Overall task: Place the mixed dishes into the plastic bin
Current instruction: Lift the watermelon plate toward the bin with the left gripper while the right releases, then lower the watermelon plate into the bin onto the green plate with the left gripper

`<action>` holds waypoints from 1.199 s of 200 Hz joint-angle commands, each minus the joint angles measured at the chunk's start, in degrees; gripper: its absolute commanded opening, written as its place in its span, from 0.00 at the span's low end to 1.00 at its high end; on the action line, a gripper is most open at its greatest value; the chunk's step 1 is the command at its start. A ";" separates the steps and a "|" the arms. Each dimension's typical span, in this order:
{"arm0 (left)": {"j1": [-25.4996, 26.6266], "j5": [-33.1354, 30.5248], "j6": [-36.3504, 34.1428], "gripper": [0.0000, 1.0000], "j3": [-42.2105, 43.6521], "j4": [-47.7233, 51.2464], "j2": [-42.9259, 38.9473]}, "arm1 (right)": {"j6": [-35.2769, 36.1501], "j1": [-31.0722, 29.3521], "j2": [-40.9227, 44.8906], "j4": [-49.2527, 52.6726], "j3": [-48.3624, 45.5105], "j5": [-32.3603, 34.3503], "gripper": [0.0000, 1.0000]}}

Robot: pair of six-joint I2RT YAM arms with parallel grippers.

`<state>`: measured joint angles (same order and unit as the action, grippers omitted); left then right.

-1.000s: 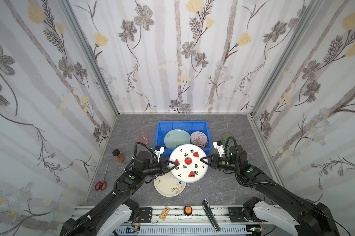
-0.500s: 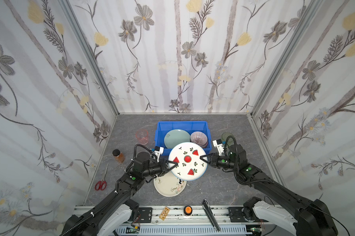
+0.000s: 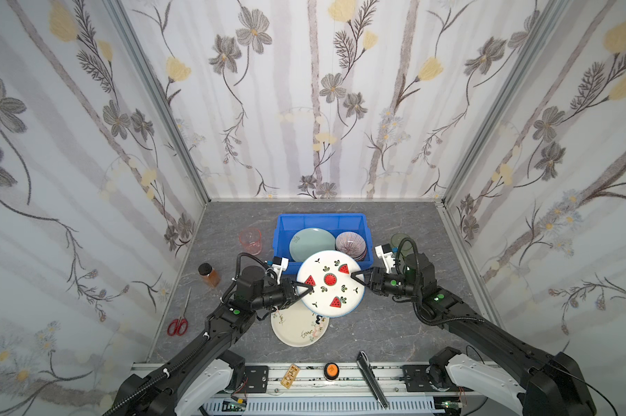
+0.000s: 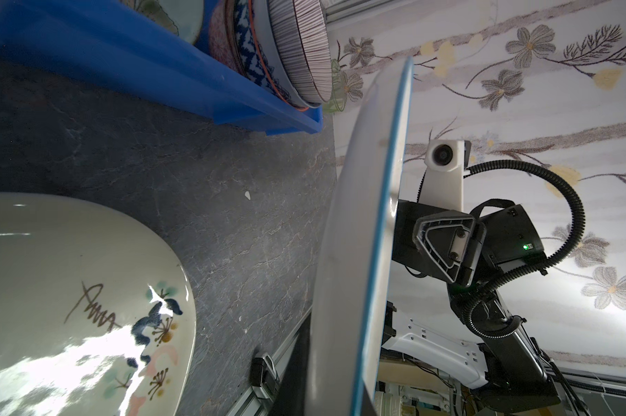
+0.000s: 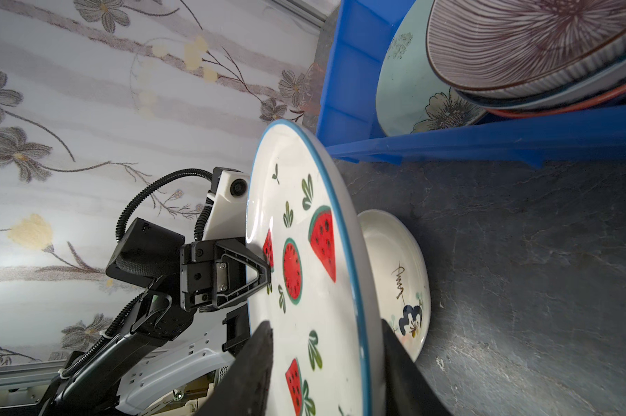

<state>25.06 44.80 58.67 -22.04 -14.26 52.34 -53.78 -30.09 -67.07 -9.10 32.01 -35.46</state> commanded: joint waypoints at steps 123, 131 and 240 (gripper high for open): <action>-10.86 -1.31 -6.83 0.00 -18.33 4.06 13.73 | 6.73 7.02 11.44 10.83 -0.12 2.27 0.55; -11.65 -2.51 -8.17 0.00 -20.29 6.18 14.78 | 6.84 7.38 12.29 11.01 -0.47 2.37 0.54; -14.25 -14.94 -13.98 0.00 -34.73 12.77 31.21 | 8.13 11.04 13.49 12.20 -1.33 1.06 0.56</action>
<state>10.94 31.46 46.26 -54.30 2.68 81.60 -46.81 -19.53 -53.04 2.87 30.33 -33.10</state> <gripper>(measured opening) 0.106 0.556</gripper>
